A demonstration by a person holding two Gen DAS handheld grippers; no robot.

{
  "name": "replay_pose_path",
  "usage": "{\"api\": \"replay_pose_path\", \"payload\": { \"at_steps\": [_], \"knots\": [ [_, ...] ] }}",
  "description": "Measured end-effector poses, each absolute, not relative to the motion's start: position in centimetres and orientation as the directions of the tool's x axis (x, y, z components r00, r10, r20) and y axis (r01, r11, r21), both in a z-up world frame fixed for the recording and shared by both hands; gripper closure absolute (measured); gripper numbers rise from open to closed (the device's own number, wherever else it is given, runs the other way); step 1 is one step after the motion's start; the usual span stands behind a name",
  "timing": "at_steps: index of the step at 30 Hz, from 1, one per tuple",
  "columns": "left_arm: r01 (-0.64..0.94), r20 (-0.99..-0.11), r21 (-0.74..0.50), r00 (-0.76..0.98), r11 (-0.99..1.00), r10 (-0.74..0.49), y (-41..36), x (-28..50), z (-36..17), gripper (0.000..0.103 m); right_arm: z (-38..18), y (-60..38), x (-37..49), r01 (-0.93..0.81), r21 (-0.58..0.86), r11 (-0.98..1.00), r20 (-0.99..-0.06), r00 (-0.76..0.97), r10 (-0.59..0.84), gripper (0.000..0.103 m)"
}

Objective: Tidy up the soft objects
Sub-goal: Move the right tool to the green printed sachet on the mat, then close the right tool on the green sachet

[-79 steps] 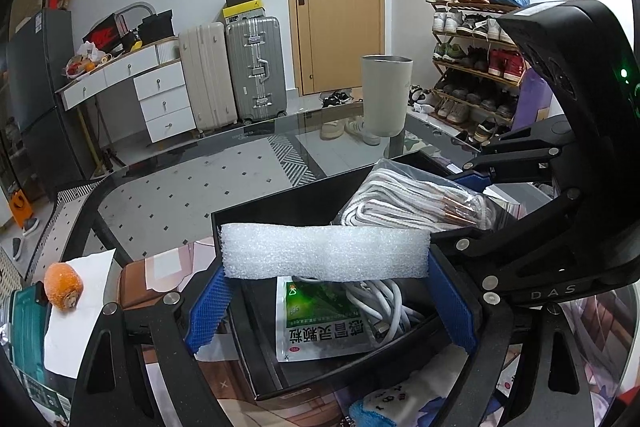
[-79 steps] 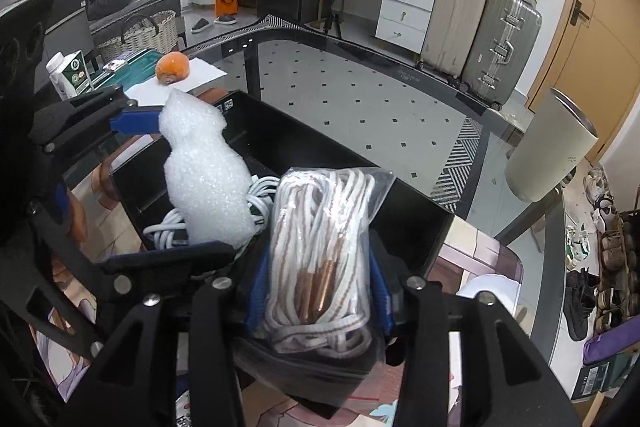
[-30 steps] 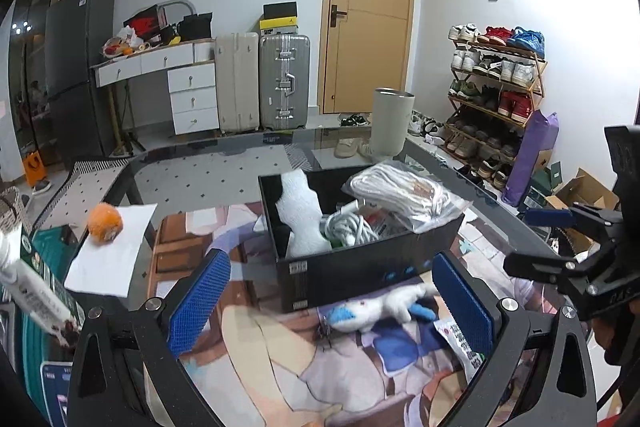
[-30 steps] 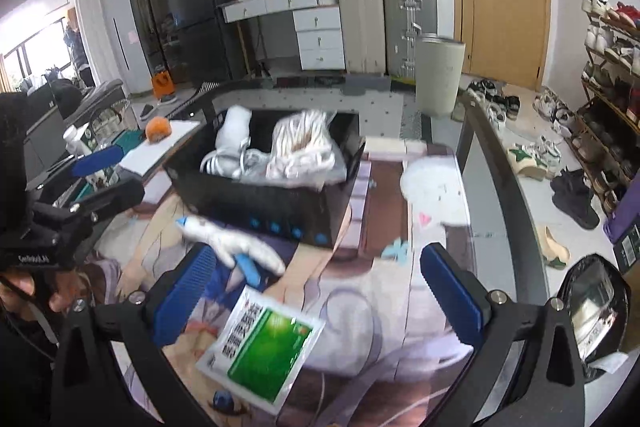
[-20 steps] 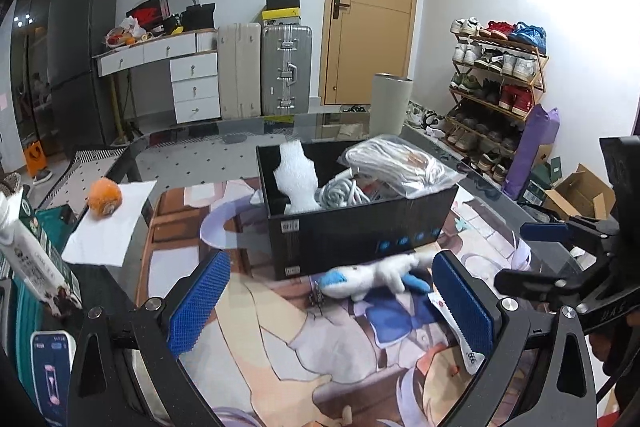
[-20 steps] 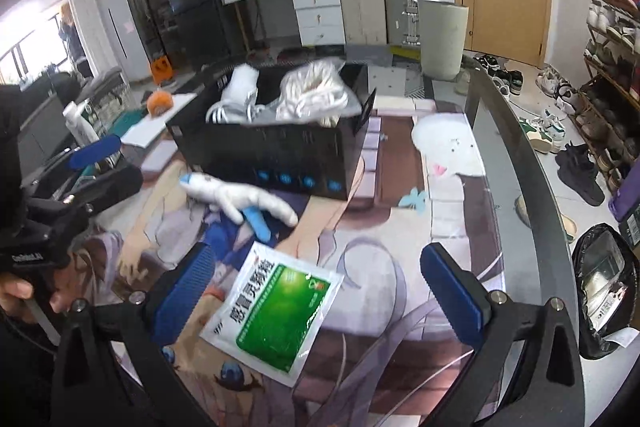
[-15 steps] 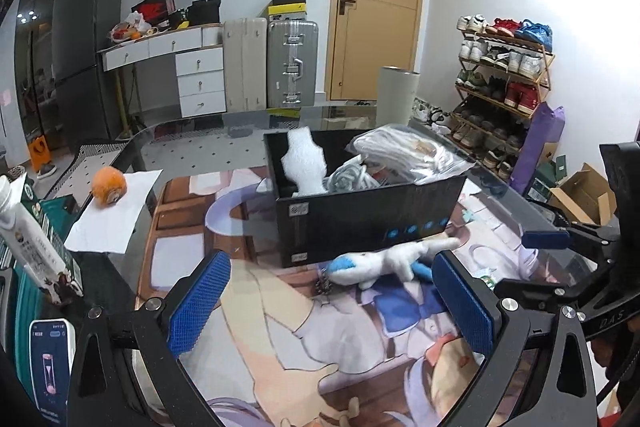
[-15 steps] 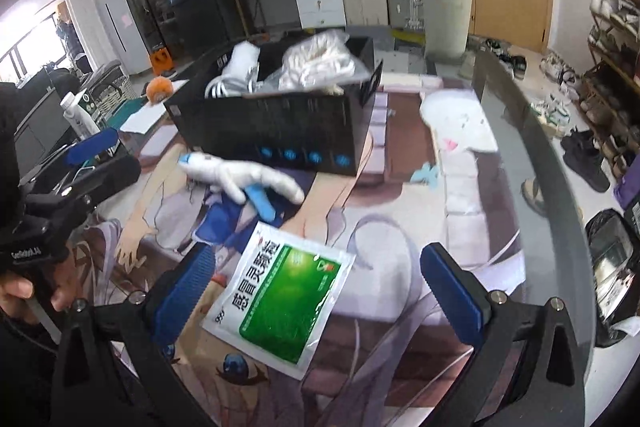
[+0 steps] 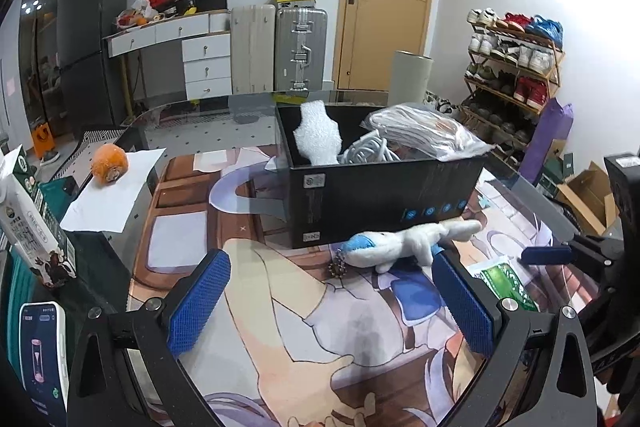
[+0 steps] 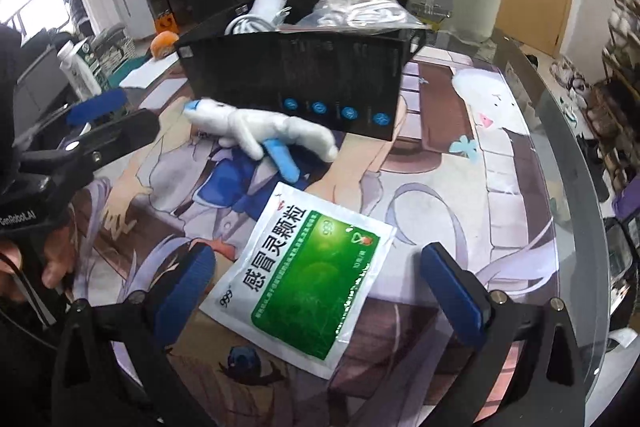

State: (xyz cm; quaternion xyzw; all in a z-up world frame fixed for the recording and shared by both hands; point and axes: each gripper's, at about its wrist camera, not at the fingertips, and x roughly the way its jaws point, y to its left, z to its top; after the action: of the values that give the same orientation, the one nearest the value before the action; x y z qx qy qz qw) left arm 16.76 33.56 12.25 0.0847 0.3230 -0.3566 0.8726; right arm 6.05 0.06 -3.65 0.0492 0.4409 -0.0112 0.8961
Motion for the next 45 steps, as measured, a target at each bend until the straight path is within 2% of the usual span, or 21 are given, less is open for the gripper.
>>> {"api": "replay_pose_path", "payload": {
  "at_steps": [27, 30, 32, 35, 43, 45],
  "knots": [
    [0.685, -0.651, -0.131, 0.486, 0.716, -0.583, 33.7, 17.3, 11.4, 0.001, -4.0, -1.9, 6.4, 0.111, 0.003, 0.994, -0.781, 0.621, -0.067, 0.001],
    [0.686, -0.651, -0.132, 0.484, 0.715, -0.585, 33.7, 17.3, 11.4, 0.001, -4.0, -1.6, 6.3, 0.098, -0.011, 0.995, -0.777, 0.625, -0.07, 0.008],
    [0.684, -0.653, -0.134, 0.483, 0.717, -0.583, 33.7, 17.4, 11.3, 0.001, -3.9, -1.7, 6.2, 0.096, -0.009, 0.995, -0.775, 0.628, -0.068, 0.02],
    [0.683, -0.653, -0.135, 0.483, 0.718, -0.583, 33.7, 17.4, 11.3, 0.001, -3.7, -2.0, 6.0, 0.094, -0.005, 0.996, -0.77, 0.635, -0.064, 0.029],
    [0.684, -0.652, -0.135, 0.483, 0.717, -0.585, 33.7, 17.4, 11.3, 0.001, -3.6, -2.6, 5.7, 0.108, 0.0, 0.994, -0.763, 0.643, -0.07, 0.041],
    [0.683, -0.652, -0.139, 0.482, 0.717, -0.585, 33.7, 17.4, 11.3, 0.001, -3.4, -2.8, 5.6, 0.11, 0.015, 0.994, -0.759, 0.649, -0.06, 0.054]
  ]
}}
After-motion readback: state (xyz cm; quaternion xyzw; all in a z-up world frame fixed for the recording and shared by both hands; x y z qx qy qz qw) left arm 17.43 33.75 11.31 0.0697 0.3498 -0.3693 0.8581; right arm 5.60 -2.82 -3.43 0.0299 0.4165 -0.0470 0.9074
